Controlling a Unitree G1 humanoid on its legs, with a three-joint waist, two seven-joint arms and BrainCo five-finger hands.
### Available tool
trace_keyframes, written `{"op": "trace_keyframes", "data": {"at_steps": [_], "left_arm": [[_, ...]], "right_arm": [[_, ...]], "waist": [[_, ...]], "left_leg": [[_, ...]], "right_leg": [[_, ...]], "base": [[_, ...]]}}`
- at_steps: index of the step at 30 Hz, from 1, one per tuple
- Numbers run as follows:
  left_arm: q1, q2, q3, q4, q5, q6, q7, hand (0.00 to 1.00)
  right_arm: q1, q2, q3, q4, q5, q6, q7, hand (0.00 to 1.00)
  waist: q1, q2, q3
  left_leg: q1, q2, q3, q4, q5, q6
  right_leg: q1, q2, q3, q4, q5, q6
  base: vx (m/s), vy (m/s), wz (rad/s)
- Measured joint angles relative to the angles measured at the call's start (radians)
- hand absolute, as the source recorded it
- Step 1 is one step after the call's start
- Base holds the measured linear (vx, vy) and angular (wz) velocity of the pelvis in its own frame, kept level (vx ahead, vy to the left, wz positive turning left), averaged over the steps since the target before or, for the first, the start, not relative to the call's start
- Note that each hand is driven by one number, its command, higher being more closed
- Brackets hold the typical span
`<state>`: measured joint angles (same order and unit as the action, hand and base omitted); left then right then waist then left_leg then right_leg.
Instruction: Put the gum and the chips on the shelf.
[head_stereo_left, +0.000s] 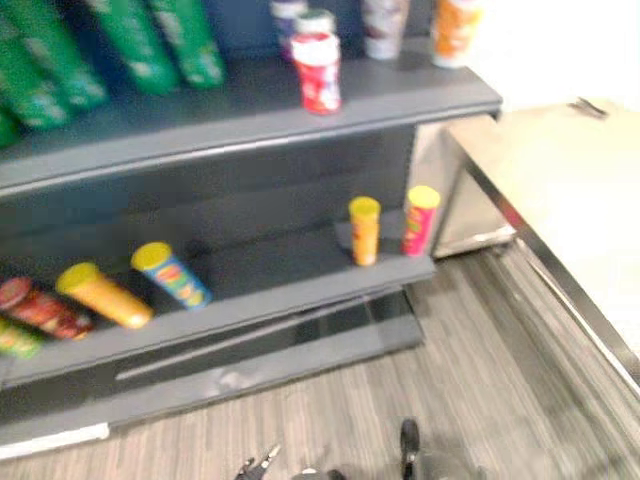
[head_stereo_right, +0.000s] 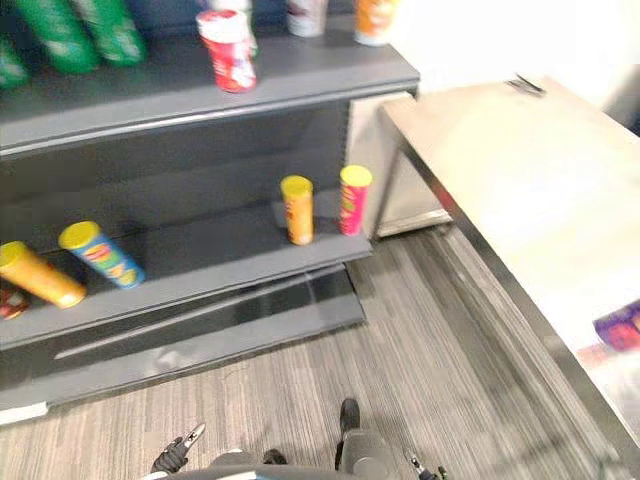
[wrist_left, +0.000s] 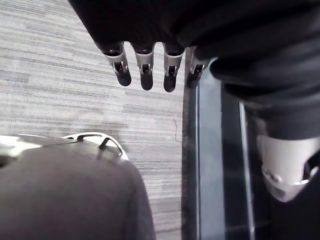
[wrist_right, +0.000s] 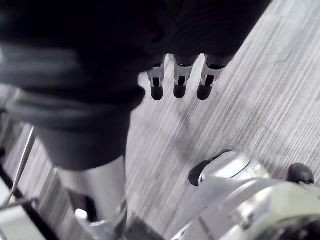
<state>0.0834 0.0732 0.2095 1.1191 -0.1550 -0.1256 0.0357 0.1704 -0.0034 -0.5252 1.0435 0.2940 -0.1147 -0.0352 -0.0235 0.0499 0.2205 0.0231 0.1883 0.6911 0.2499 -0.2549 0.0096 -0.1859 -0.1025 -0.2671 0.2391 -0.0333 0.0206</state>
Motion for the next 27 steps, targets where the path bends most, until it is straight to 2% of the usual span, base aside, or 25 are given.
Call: {"op": "trace_keyframes", "data": {"at_steps": [1, 2, 5, 6, 7, 8, 10, 12, 15, 18, 21, 24, 25, 26, 27], "left_arm": [[-0.009, 0.003, 0.013, -0.009, 0.0, -0.001, -0.001, 0.0], [-0.008, 0.014, 0.014, -0.011, -0.001, -0.001, -0.001, 0.0], [-0.025, 0.018, -0.006, -0.017, -0.035, -0.001, -0.006, 0.0], [-0.03, 0.018, -0.012, -0.017, -0.038, -0.002, -0.009, 0.0], [-0.04, 0.017, -0.016, -0.015, -0.038, -0.002, -0.012, 0.0], [-0.045, 0.014, -0.016, -0.018, -0.039, -0.005, -0.015, 0.0], [-0.049, -0.002, -0.017, -0.013, -0.039, -0.003, -0.022, 0.0], [-0.049, -0.014, -0.015, -0.011, -0.041, -0.002, -0.023, 0.0], [-0.048, -0.014, -0.015, -0.011, -0.04, -0.002, -0.023, 0.0], [-0.045, -0.016, -0.007, -0.003, -0.04, 0.001, -0.023, 0.0], [-0.045, -0.016, 0.0, 0.001, -0.04, 0.004, -0.022, 0.0], [-0.045, -0.023, 0.04, 0.007, -0.041, 0.005, -0.021, 0.0], [-0.039, -0.027, 0.054, 0.005, -0.046, 0.004, -0.023, 0.0], [-0.038, -0.031, 0.058, -0.001, -0.066, 0.002, -0.021, 0.0], [-0.027, -0.03, 0.066, -0.014, -0.097, -0.002, -0.022, 0.0]], "right_arm": [[-0.003, 0.003, 0.003, 0.01, 0.0, 0.0, -0.009, 0.0], [-0.011, 0.002, 0.015, 0.033, 0.0, 0.001, -0.018, 0.0], [-0.035, -0.004, 0.029, 0.066, -0.001, 0.003, -0.026, 0.0], [-0.042, -0.006, 0.03, 0.071, -0.001, 0.003, -0.027, 0.0], [-0.049, -0.008, 0.031, 0.072, -0.001, 0.003, -0.027, 0.0], [-0.058, -0.011, 0.032, 0.072, -0.001, 0.003, -0.027, 0.0], [-0.067, -0.013, 0.033, 0.072, 0.0, 0.003, -0.027, 0.0], [-0.067, -0.02, 0.032, 0.074, 0.0, 0.003, -0.027, 0.0], [-0.067, -0.029, 0.021, 0.075, 0.002, 0.001, -0.026, 0.0], [-0.081, -0.039, 0.016, 0.076, 0.006, 0.0, -0.021, 0.0], [-0.085, -0.037, -0.02, 0.106, 0.031, 0.0, -0.02, 0.0], [-0.077, -0.03, -0.047, 0.153, 0.039, 0.001, -0.018, 0.0], [-0.067, -0.028, -0.054, 0.157, 0.04, 0.002, -0.015, 0.0], [-0.065, -0.03, -0.054, 0.157, 0.04, 0.002, -0.013, 0.0], [-0.063, -0.035, -0.052, 0.156, 0.04, 0.001, -0.01, 0.0]], "waist": [[0.002, -0.002, 0.015], [0.004, -0.019, 0.021], [0.0, -0.033, 0.02], [-0.001, -0.035, 0.02], [-0.002, -0.042, 0.017], [-0.002, -0.038, 0.017], [-0.005, -0.037, 0.016], [-0.006, -0.03, 0.013], [-0.009, -0.027, 0.012], [-0.03, -0.019, 0.01], [-0.053, -0.018, 0.012], [-0.057, -0.019, 0.015], [-0.056, -0.015, 0.017], [-0.055, -0.013, 0.019], [-0.054, -0.013, 0.021]], "left_leg": [[0.009, 0.017, 0.052, -0.002, 0.004, -0.003], [0.022, 0.024, 0.109, -0.004, 0.008, -0.006], [0.032, 0.047, 0.236, 0.018, 0.01, -0.011], [0.032, 0.052, 0.254, 0.023, 0.012, -0.013], [0.032, 0.059, 0.278, 0.031, 0.016, -0.02], [0.035, 0.068, 0.304, 0.034, 0.025, -0.034], [0.037, 0.08, 0.332, 0.034, 0.039, -0.057], [0.039, 0.105, 0.342, 0.034, 0.06, -0.078], [0.068, 0.133, 0.348, 0.034, 0.087, -0.095], [0.067, 0.157, 0.369, 0.055, 0.089, -0.099], [0.07, 0.177, 0.383, 0.087, 0.088, -0.098], [0.095, 0.227, 0.414, 0.172, 0.087, -0.097], [0.101, 0.271, 0.402, 0.247, 0.091, -0.09], [0.098, 0.291, 0.368, 0.283, 0.1, -0.075], [0.069, 0.31, 0.234, 0.344, 0.131, -0.027]], "right_leg": [[0.004, -0.04, -0.085, 0.083, -0.016, -0.019], [0.029, -0.084, -0.131, 0.126, -0.019, -0.018], [0.118, -0.164, -0.21, 0.094, -0.015, -0.012], [0.131, -0.165, -0.223, 0.067, -0.013, -0.005], [0.138, -0.154, -0.239, 0.024, -0.016, 0.011], [0.145, -0.138, -0.259, -0.027, -0.02, 0.042], [0.157, -0.108, -0.253, -0.094, -0.032, 0.071], [0.159, -0.076, -0.244, -0.118, -0.032, 0.07], [0.176, -0.045, -0.237, -0.117, -0.046, 0.048], [0.149, -0.034, -0.216, -0.082, -0.066, 0.031], [0.106, -0.043, -0.189, 0.007, -0.116, 0.019], [0.078, -0.04, -0.154, 0.087, -0.186, 0.003], [0.077, -0.023, -0.125, 0.108, -0.205, -0.011], [0.077, -0.013, -0.109, 0.117, -0.214, -0.016], [0.084, 0.008, -0.07, 0.118, -0.224, -0.032]], "base": [[-0.04, 0.128, -1.8], [0.0, 0.054, -1.53], [0.0, -0.087, -1.4], [0.01, -0.196, -1.19], [0.0, -0.214, -0.88], [-0.01, -0.18, -0.8], [-0.02, -0.242, -0.6], [-0.05, -0.228, -0.29], [-0.07, -0.121, -0.14], [-0.1, -0.061, -0.2], [-0.11, -0.046, -0.19], [-0.05, -0.121, -0.42], [0.01, -0.104, -0.51], [0.01, -0.201, -0.82], [0.04, -0.205, -0.96]]}}
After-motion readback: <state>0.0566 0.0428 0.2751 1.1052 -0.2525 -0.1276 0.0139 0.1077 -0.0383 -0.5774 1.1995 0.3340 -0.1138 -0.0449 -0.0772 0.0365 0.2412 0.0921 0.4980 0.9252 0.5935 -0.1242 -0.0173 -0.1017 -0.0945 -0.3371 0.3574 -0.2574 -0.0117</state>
